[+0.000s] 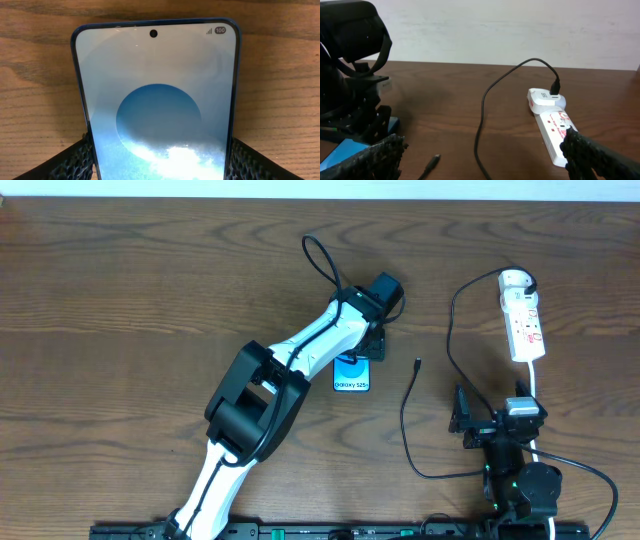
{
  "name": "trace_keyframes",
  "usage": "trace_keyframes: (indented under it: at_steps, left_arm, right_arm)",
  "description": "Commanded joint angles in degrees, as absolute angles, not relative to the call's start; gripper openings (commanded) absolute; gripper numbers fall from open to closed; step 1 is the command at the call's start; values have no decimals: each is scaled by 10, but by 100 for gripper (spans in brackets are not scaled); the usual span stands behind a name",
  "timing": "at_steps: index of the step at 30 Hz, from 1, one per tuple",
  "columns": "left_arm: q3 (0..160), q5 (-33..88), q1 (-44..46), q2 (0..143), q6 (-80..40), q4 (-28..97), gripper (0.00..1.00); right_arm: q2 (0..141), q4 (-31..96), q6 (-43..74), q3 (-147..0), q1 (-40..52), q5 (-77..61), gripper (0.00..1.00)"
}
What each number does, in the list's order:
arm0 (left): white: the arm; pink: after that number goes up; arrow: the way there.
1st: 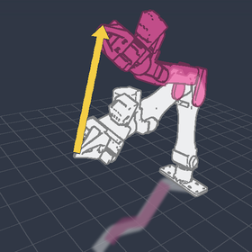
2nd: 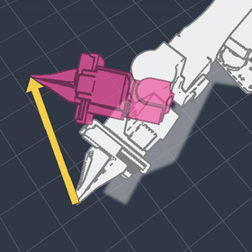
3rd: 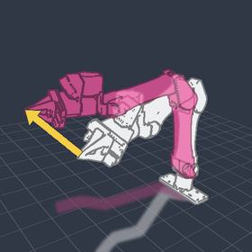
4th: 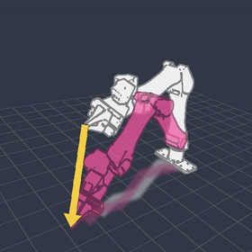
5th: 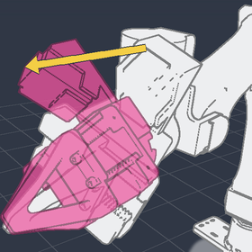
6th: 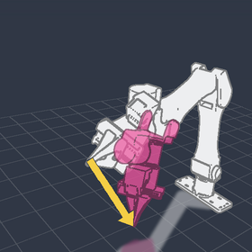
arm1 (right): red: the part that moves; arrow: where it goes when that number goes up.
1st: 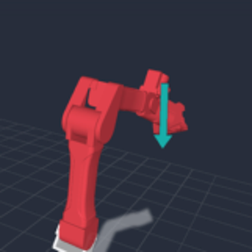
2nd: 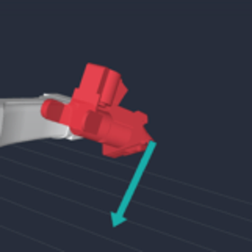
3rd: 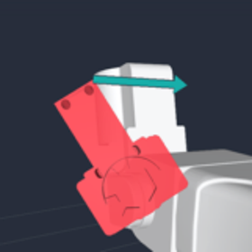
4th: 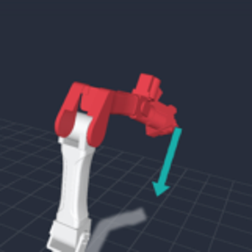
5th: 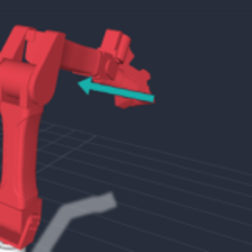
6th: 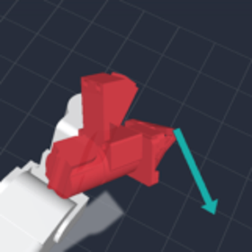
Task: Plug charger to phone and switch on socket
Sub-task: 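Close the left gripper on the phone's top edge and tilt it up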
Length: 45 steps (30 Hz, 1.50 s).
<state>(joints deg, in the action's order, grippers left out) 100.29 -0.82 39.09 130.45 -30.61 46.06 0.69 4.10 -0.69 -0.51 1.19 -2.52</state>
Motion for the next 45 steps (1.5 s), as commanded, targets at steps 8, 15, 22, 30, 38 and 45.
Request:
trace_keyframes:
  at_steps: [8, 15, 22, 30, 38, 45]
  left_arm:
    - [1007, -26, 389, 1304, -303, 465, 78]
    - [1007, -22, 388, 1268, -303, 474, 78]
    - [1007, -19, 380, 1234, -305, 487, 78]
    - [1007, -19, 362, 1213, -305, 495, 77]
    - [984, -20, 363, 1228, -305, 476, 77]
    - [979, -39, 357, 1272, -281, 413, 77]
  right_arm:
    - [4, 43, -13, -4, 15, -21, 99]
    - [4, 43, -13, -4, 15, -20, 99]
    - [4, 43, -13, -4, 15, -21, 99]
    - [4, 43, -13, -4, 15, -21, 99]
    - [4, 43, -13, -4, 15, -21, 99]
    - [4, 43, -13, -4, 15, -21, 99]
